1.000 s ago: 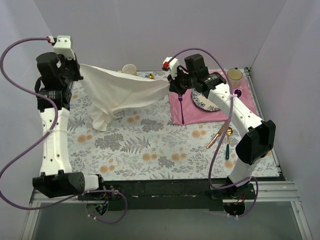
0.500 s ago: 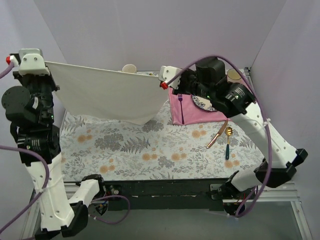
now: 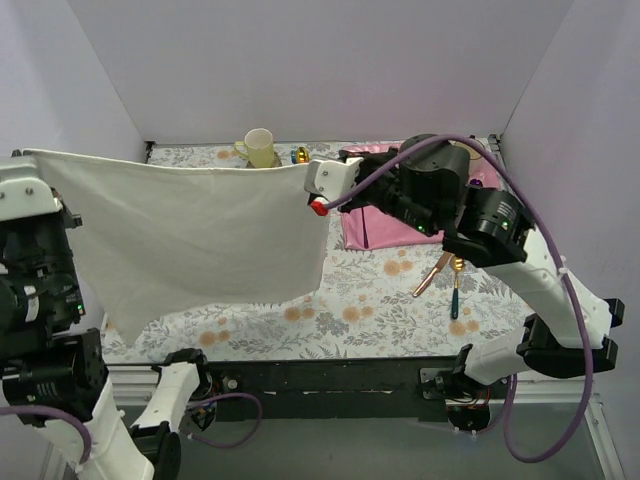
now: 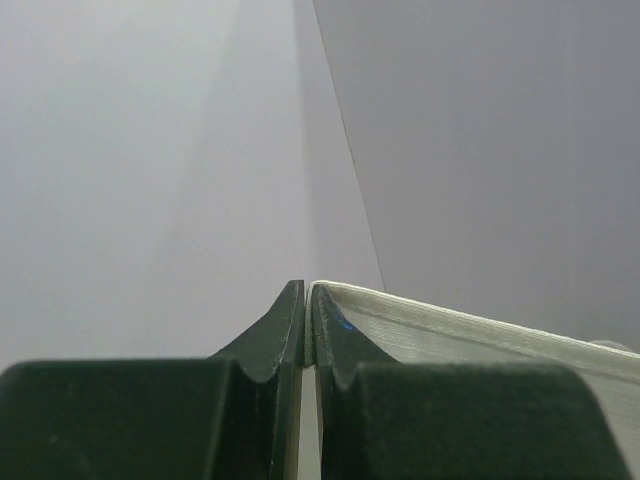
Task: Fold the napkin into a case and place the utensils inside
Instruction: Flatten out the crumpled napkin at the center of the board.
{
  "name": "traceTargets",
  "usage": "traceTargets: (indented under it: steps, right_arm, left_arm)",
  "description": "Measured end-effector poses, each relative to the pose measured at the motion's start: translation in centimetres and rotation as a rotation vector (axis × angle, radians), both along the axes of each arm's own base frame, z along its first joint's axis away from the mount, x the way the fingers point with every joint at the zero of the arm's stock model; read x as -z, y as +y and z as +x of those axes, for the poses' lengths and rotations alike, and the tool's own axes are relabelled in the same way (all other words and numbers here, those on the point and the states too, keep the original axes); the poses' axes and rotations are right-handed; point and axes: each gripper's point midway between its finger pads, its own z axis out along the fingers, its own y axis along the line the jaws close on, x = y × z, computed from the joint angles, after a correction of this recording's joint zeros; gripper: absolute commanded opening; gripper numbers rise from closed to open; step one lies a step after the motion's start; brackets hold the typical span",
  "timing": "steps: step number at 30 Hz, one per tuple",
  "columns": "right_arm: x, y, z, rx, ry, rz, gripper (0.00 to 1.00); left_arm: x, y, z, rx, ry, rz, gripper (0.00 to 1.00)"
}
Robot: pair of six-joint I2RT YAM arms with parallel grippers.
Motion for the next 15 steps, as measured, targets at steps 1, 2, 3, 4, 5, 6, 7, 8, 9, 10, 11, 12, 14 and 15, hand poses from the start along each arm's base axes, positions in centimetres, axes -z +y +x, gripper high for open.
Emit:
traceTargets:
  steps: [1, 2, 3, 4, 5, 6, 7, 8, 9, 10, 11, 12, 14, 15]
  right_arm:
    - [0.5, 0.3, 0.6, 0.020, -0.001, -0.020, 0.01]
    - [0.9, 0.5, 1.1, 0.035, -0.001, -0.035, 0.01]
    - [1.6, 0.9, 1.9, 0.051, 0.004, -0.056, 0.01]
    - [2.5, 1.3, 3.1, 0.073, 0.014, -0.077, 0.01]
    - [3.1, 1.6, 4.0, 0.090, 0.024, -0.092, 0.01]
    - [3.9, 1.7, 5.4, 0.116, 0.039, -0.111, 0.01]
    - [4.7, 1.7, 7.0, 0.142, 0.057, -0.126, 0.01]
    - [5.3, 1.6, 8.5, 0.166, 0.072, -0.132, 0.01]
    - [6.1, 1.5, 10.1, 0.188, 0.090, -0.136, 0.01]
    - [6.9, 1.3, 11.6, 0.205, 0.109, -0.140, 0.01]
    - [7.8, 0.8, 12.8, 0.229, 0.126, -0.152, 0.01]
    - [8.7, 0.5, 14.0, 0.242, 0.146, -0.161, 0.01]
    - [10.1, 0.0, 16.0, 0.257, 0.173, -0.169, 0.01]
    - [10.6, -0.1, 16.8, 0.261, 0.179, -0.167, 0.01]
  left_arm:
    - [0.7, 0.4, 1.2, -0.015, 0.031, -0.011, 0.00]
    - [1.1, 0.7, 2.0, -0.022, 0.051, -0.016, 0.00]
    - [1.8, 1.0, 3.5, -0.031, 0.082, -0.026, 0.00]
    - [3.0, 1.4, 5.2, -0.038, 0.126, -0.036, 0.00]
    - [4.5, 1.7, 7.2, -0.041, 0.179, -0.048, 0.00]
    - [6.0, 2.0, 9.2, -0.041, 0.229, -0.060, 0.00]
    - [7.8, 2.2, 11.1, -0.040, 0.285, -0.070, 0.00]
    - [9.4, 2.3, 12.7, -0.036, 0.332, -0.080, 0.00]
    - [11.5, 2.5, 14.7, -0.031, 0.396, -0.093, 0.00]
    - [12.9, 2.6, 16.0, -0.027, 0.435, -0.102, 0.00]
    - [14.9, 2.7, 17.8, -0.022, 0.493, -0.113, 0.00]
    - [16.5, 2.8, 19.2, -0.018, 0.536, -0.122, 0.00]
    - [19.1, 2.7, 21.5, 0.004, 0.596, -0.133, 0.00]
    - [20.3, 2.6, 22.4, 0.016, 0.620, -0.138, 0.00]
